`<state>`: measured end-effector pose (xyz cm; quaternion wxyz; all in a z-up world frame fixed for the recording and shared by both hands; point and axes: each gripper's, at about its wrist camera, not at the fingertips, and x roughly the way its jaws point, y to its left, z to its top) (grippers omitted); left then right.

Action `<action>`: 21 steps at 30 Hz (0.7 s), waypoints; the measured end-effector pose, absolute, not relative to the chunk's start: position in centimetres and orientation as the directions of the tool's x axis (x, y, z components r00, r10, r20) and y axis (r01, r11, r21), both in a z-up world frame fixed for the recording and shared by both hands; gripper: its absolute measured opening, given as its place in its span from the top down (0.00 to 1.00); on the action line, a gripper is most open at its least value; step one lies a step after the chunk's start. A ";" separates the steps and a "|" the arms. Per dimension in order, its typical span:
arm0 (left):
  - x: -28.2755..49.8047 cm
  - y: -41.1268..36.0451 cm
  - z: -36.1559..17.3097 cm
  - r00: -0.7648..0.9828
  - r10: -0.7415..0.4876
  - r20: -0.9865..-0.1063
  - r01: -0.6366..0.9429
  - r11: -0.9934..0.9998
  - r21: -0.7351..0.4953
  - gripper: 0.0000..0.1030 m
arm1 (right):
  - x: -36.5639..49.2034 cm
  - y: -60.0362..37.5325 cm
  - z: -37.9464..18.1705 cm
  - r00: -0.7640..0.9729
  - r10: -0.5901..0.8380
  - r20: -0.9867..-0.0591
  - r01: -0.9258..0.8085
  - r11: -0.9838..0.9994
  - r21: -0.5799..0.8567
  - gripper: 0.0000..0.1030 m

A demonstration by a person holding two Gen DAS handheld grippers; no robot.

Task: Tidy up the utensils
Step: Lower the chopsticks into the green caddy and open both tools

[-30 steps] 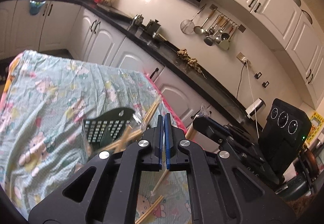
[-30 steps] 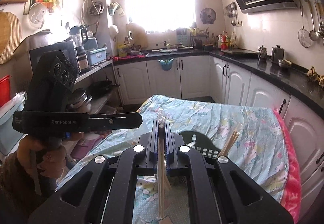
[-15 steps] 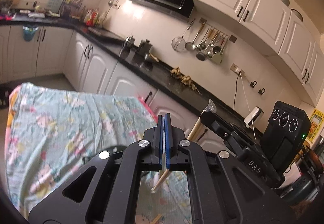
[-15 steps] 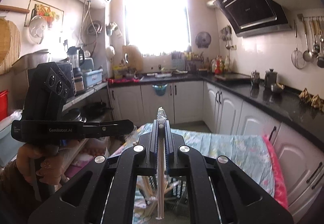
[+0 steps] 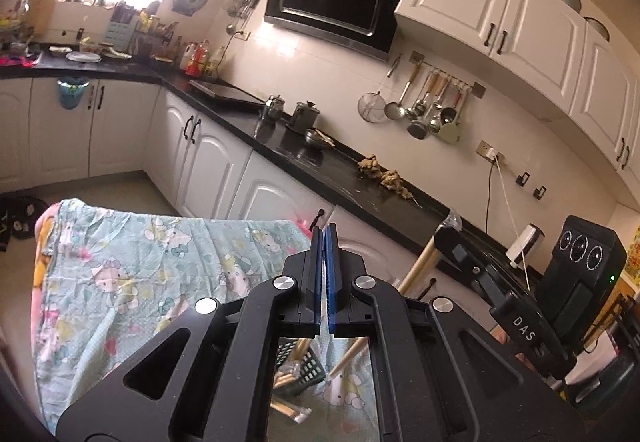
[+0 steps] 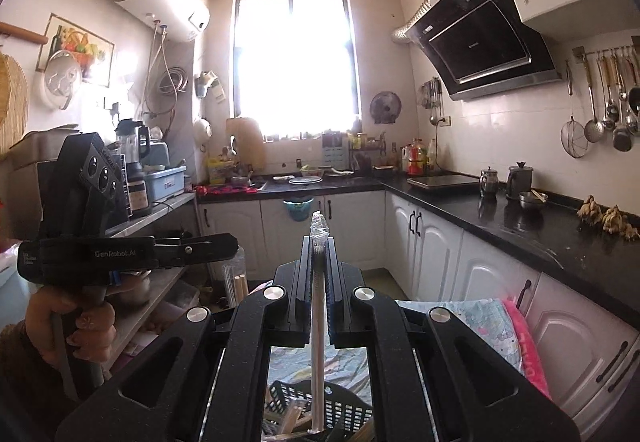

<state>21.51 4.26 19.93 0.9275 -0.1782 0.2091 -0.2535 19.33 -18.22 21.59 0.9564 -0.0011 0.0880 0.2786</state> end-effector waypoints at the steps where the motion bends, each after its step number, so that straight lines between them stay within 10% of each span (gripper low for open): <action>1: 21.8 4.3 19.6 0.786 -0.539 -0.303 0.387 0.811 -0.439 1.00 | 19.5 -18.2 21.3 0.829 0.531 -0.174 -0.531 0.846 0.049 0.95; 21: 23.6 4.2 11.7 0.744 -0.520 -0.419 0.307 0.824 -0.476 0.91 | 22.7 -18.0 13.0 0.849 0.457 -0.267 -0.461 0.886 0.051 0.94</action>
